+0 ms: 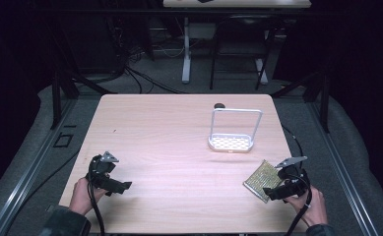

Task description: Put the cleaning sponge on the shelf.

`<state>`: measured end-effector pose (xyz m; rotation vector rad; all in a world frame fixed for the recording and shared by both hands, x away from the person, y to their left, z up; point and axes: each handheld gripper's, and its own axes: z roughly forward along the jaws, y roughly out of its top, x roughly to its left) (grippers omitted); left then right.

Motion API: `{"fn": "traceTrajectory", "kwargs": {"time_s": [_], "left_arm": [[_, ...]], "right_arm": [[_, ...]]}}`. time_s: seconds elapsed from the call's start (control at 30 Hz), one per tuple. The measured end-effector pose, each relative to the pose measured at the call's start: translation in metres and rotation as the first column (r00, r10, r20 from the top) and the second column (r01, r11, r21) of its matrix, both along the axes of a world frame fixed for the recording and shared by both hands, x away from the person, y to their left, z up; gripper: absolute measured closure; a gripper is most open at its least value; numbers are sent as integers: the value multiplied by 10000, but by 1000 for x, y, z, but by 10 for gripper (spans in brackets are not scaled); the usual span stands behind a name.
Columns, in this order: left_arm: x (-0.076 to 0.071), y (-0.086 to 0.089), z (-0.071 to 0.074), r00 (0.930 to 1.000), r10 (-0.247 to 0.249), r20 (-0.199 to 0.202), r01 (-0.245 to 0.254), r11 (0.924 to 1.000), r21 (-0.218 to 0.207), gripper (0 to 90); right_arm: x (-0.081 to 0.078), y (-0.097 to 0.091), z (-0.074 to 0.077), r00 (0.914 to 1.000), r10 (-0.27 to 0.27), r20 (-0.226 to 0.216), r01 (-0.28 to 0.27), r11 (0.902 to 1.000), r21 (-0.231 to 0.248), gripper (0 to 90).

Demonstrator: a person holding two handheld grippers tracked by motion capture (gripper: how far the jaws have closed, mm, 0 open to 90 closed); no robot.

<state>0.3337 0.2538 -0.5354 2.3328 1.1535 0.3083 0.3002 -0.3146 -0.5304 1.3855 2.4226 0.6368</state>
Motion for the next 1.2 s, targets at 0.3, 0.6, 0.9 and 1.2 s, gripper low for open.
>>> {"fn": "traceTrajectory", "kwargs": {"time_s": [0.3,0.6,0.9,1.2], "left_arm": [[0,-2,-1,10000,-22,-46,22,10000,0,1],[1,-1,-1,9999,-74,-150,75,10000,34,1],[1,-1,-2,9999,-71,-125,72,9999,75,1],[0,-2,-2,9997,-132,-187,135,9998,152,4]], "right_arm": [[21,7,0,9986,529,-18,-529,9984,-214,0],[38,11,-10,9866,1480,-688,-1504,9881,-316,0],[41,13,-24,9802,1456,-1345,-1548,9861,-610,2],[41,14,-25,9790,1402,-1479,-1516,9860,-690,51]]}}
